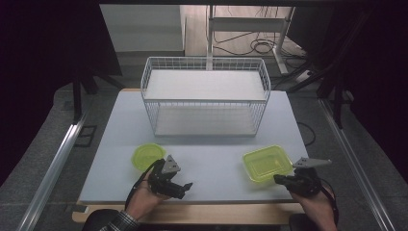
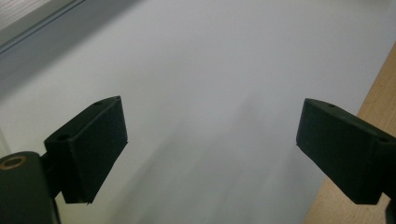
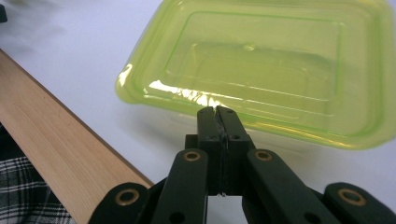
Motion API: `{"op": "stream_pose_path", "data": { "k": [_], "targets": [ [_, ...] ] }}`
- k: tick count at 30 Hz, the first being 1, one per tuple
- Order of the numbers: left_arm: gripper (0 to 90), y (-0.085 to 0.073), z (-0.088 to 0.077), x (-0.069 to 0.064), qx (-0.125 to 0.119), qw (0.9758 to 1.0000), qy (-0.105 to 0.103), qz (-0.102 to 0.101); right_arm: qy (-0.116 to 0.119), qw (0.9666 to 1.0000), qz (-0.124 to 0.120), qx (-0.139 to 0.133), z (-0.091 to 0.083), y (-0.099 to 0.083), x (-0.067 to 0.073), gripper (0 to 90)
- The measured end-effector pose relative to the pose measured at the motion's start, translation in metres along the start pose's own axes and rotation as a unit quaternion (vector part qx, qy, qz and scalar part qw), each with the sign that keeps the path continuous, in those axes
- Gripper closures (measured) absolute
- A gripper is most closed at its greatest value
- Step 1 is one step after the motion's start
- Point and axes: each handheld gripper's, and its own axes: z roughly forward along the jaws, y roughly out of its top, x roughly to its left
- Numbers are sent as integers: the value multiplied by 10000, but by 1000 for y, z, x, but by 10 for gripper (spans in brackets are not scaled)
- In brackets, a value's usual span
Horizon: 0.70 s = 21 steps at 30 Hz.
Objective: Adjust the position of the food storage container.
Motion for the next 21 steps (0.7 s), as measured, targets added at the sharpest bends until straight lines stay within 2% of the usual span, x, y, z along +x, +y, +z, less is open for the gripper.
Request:
{"op": "stream_pose_path", "data": {
  "k": [3, 4, 5, 6, 8, 9, 10, 12, 16, 17, 21],
  "targets": [
    [87, -1, -3, 1, -36, 10000, 41, -24, -256, 9995, 46, -159, -9, 10, -9, 881],
    [91, -1, -3, 1, -36, 10000, 41, -24, -256, 9995, 46, -159, -9, 10, -9, 881],
    [95, -2, -4, 2, -54, 10000, 56, -31, -616, 9979, 91, -201, -14, 17, -21, 879],
    [96, -2, -4, 2, -52, 10000, 69, -28, -755, 9968, 137, -213, -15, 20, -28, 879],
    [96, -4, -5, 1, -39, 9999, 129, -23, -1003, 9943, 273, -213, -14, 23, -42, 879],
    [96, -4, -5, 1, -39, 9999, 129, -23, -1003, 9943, 273, -213, -14, 23, -42, 879],
    [95, -5, -5, 1, -28, 9998, 182, -6, -1144, 9923, 418, -206, -10, 25, -54, 879],
    [94, -7, -5, 1, -15, 9997, 226, 5, -1302, 9904, 434, -162, -7, 27, -61, 879],
    [95, -10, -6, 0, 1, 9996, 292, 4, -1336, 9897, 509, -59, -1, 30, -67, 879],
    [98, -11, -8, 0, 28, 9995, 312, -4, -1260, 9906, 534, -14, 4, 32, -64, 880],
    [112, -13, -10, 1, 131, 9993, 343, -61, -1208, 9917, 450, 14, 9, 38, -55, 882]
  ]
}}
